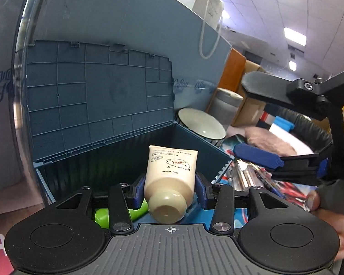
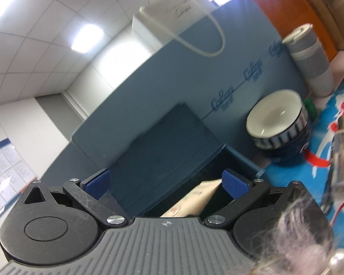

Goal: Organize rigid objects
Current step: 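Carry the white lotion tube with the left tool into the box and release, then move the right tool to the mat and grasp the clear glass bottle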

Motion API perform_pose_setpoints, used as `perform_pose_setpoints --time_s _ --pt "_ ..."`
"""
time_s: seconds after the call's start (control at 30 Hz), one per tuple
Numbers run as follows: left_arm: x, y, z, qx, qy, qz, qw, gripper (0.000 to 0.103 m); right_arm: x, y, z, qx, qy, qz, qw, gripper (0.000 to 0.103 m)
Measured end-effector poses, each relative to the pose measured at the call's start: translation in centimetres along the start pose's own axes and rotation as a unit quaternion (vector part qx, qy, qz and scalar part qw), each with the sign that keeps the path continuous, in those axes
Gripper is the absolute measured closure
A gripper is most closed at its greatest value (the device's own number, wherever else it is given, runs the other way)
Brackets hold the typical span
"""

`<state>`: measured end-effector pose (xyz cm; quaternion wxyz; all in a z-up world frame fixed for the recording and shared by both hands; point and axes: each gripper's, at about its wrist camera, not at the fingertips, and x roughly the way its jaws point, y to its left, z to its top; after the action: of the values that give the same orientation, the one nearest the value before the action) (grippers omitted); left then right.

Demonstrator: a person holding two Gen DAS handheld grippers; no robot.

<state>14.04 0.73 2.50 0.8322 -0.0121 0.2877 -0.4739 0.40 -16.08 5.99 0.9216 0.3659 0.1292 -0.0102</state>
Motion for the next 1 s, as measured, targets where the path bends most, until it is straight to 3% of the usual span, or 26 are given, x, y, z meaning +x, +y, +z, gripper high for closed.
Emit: perform_pose_setpoints --time_s 0.37,0.7,0.87,1.0 --pt "0.6 -1.1 -0.5 0.031 -0.005 0.057 0.9979 0.058 0.9 -0.4 -1.1 0.010 0.023 -0.018 1.000 0.000" --pt "0.3 -1.1 -0.4 0.036 -0.019 0.076 0.9963 0.052 0.0 -1.1 -0.7 0.020 0.009 -0.033 0.999 0.000" --pt "-0.7 -1.6 0.0 0.038 -0.041 0.087 0.9947 0.027 -0.3 -1.2 -0.6 0.021 0.005 -0.035 0.999 0.000" --pt "-1.7 -1.7 0.3 0.037 -0.049 0.088 0.9942 0.020 -0.7 -1.2 -0.6 0.026 0.002 -0.038 0.999 0.000"
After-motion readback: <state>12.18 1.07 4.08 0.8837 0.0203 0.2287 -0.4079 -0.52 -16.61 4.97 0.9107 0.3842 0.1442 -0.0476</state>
